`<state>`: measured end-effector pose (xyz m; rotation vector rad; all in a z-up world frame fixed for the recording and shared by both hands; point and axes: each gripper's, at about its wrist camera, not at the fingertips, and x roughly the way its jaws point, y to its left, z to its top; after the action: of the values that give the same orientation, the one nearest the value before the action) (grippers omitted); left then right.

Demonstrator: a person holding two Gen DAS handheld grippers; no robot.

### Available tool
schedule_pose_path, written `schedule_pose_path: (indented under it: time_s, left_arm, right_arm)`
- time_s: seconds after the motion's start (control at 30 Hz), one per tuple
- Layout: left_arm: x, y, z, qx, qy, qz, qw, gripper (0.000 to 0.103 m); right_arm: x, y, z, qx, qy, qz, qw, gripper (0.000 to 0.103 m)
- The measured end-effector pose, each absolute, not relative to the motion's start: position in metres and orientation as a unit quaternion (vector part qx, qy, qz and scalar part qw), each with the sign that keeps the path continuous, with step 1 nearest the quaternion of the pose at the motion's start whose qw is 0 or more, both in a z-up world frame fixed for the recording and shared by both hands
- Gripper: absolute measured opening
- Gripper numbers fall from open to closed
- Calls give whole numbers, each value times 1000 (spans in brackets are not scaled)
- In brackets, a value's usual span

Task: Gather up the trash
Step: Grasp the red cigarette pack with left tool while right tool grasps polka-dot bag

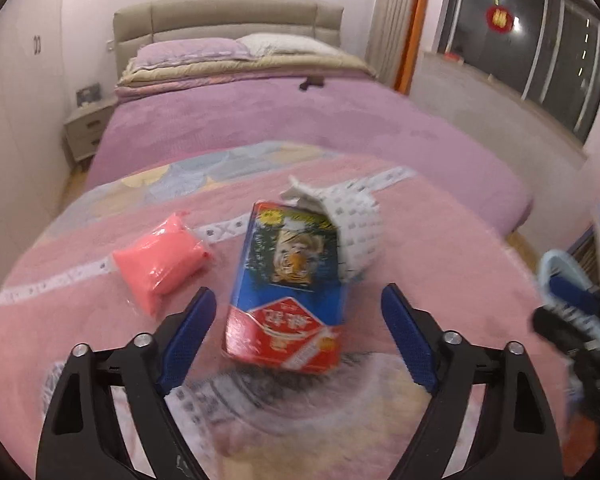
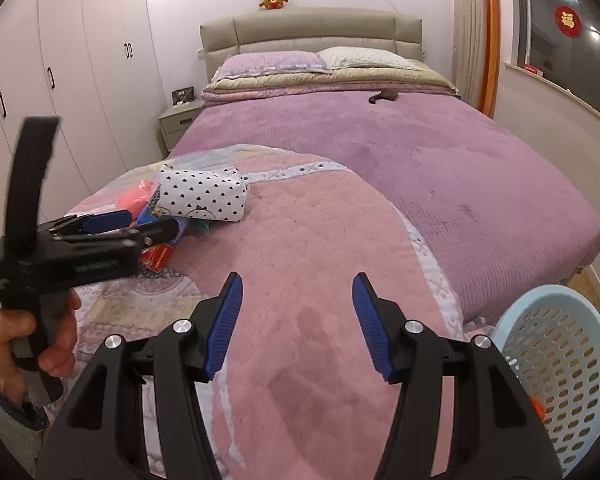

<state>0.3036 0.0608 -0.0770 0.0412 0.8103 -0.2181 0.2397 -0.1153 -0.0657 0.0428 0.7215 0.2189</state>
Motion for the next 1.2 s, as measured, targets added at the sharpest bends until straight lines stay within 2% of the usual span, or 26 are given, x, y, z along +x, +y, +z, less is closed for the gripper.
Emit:
schedule_pose_path:
  time_s: [0.03, 0.1, 0.47, 0.53, 0.6, 0.73, 0.93, 0.97, 1.0, 1.07, 1.2]
  left_arm:
    - [308, 62, -82, 20, 402, -111, 909, 61]
    - [308, 68, -87, 10, 406, -115, 907, 60]
    - [226, 118, -79, -13, 402, -45, 914, 60]
    - [213, 133, -80, -17, 388, -9, 921, 60]
    - [205, 148, -83, -39, 375, 9, 926, 60]
    - [191, 160, -74, -71, 330, 16, 941, 60]
    - [194, 163, -74, -83, 334, 6, 939, 60]
    - [193, 164, -75, -87, 335, 5, 938, 60]
    - [191, 167, -76, -92, 335, 3, 938, 60]
    - [193, 170, -77, -96, 337, 0, 937, 60]
    - [197, 174, -79, -97, 341, -4, 935, 60]
  right_arm:
    - [242, -114, -68, 21, 356, 109, 928, 54]
    - [245, -111, -72, 20, 361, 112, 925, 54]
    - [261, -65, -55, 28, 366, 178, 913, 54]
    - [268, -45, -52, 20, 365, 193, 910, 58]
    - [280, -31, -51, 23, 361, 195, 911, 69]
    - [313, -22, -61, 56, 365, 164, 915, 70]
    - [338, -22, -93, 76, 401, 149, 901, 72]
    - [336, -22, -92, 71, 394, 144, 905, 71]
    - [335, -21, -92, 67, 395, 146, 904, 55]
    - [332, -16, -95, 64, 406, 162, 897, 36]
    - [316, -15, -92, 50, 396, 153, 904, 23]
